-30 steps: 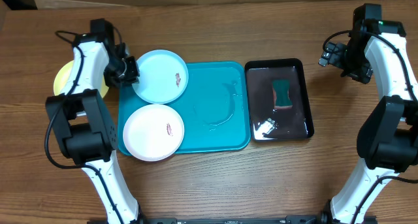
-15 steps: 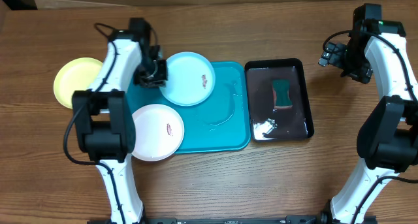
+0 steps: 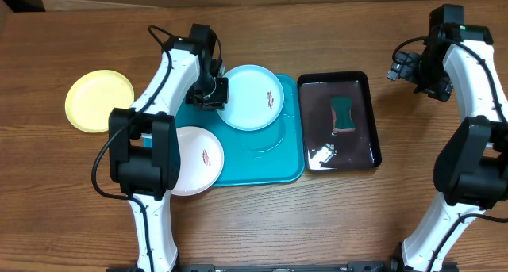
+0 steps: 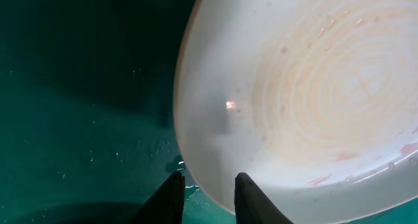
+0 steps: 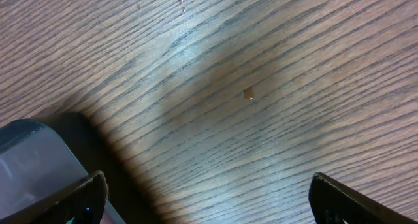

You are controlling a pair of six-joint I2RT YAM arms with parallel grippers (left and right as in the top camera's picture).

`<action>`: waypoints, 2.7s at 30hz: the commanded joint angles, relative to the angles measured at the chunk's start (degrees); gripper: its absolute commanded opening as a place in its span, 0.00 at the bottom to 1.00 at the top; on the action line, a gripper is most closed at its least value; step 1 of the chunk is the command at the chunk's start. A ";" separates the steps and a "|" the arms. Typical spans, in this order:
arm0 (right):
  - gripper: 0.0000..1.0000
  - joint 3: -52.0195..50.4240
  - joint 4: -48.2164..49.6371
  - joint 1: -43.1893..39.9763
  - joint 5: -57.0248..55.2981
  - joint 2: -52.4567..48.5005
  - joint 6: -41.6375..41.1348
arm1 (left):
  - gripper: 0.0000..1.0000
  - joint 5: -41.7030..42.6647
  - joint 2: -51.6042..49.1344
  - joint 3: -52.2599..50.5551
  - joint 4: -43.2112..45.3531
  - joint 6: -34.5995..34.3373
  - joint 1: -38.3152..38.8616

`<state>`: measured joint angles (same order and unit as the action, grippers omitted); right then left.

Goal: Clean dirty plates on tray and stack at the side

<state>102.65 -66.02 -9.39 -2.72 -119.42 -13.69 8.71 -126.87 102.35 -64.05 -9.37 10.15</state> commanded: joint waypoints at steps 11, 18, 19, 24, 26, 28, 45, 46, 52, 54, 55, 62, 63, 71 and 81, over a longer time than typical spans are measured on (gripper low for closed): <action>1.00 0.48 0.15 -0.28 0.46 1.44 -0.26 | 0.31 -0.35 -0.15 0.02 -0.26 -2.43 0.00; 1.00 0.48 0.15 -0.28 0.46 1.44 -0.26 | 0.31 -0.37 -0.15 0.02 -0.37 -2.45 0.00; 1.00 0.48 0.15 -0.28 0.46 1.44 -0.26 | 0.31 -0.37 -0.15 0.02 -0.35 -2.45 0.00; 1.00 0.48 0.15 -0.28 0.46 1.44 -0.26 | 0.31 -0.57 -0.15 0.02 0.26 -2.45 0.00; 1.00 0.48 0.15 -0.28 0.46 1.44 -0.26 | 0.31 -1.68 -0.15 0.02 0.61 -2.49 0.00; 1.00 0.48 0.15 -0.28 0.46 1.44 -0.26 | 0.32 -2.75 -0.15 0.02 0.87 -2.49 0.00; 1.00 0.48 0.15 -0.28 0.46 1.44 -0.26 | 0.33 -3.43 -0.26 0.00 5.20 -2.97 0.00; 1.00 0.48 0.15 -0.28 0.46 1.44 -0.26 | 0.33 -3.41 -0.26 0.00 5.46 -3.13 0.00; 1.00 0.48 0.15 -0.28 0.46 1.44 -0.26 | 0.34 -5.07 -0.37 0.00 5.84 -4.72 0.02; 1.00 0.48 0.15 -0.28 0.46 1.44 -0.26 | 0.33 -5.07 -0.37 -0.13 5.79 -5.46 0.07; 1.00 0.48 0.15 -0.28 0.46 1.44 -0.26 | 0.33 -5.09 -0.37 -0.44 5.90 -5.97 0.13; 1.00 0.48 0.15 -0.28 0.46 1.44 -0.26 | 0.09 -4.68 -0.37 -4.87 9.31 -6.54 0.37; 1.00 0.48 0.15 -0.28 0.46 1.44 -0.26 | 0.04 -4.68 -0.37 -4.96 9.29 -6.51 0.37; 1.00 0.48 0.15 -0.28 0.46 1.44 -0.26 | 0.04 -4.22 0.24 -4.57 3.85 -6.01 1.20; 1.00 0.48 0.15 -0.28 0.46 1.44 -0.26 | 0.04 -4.44 0.24 -4.57 3.19 -7.48 2.23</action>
<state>102.65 -66.02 -9.39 -2.72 -119.42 -13.69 5.28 -126.87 98.10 -61.30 -15.16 12.03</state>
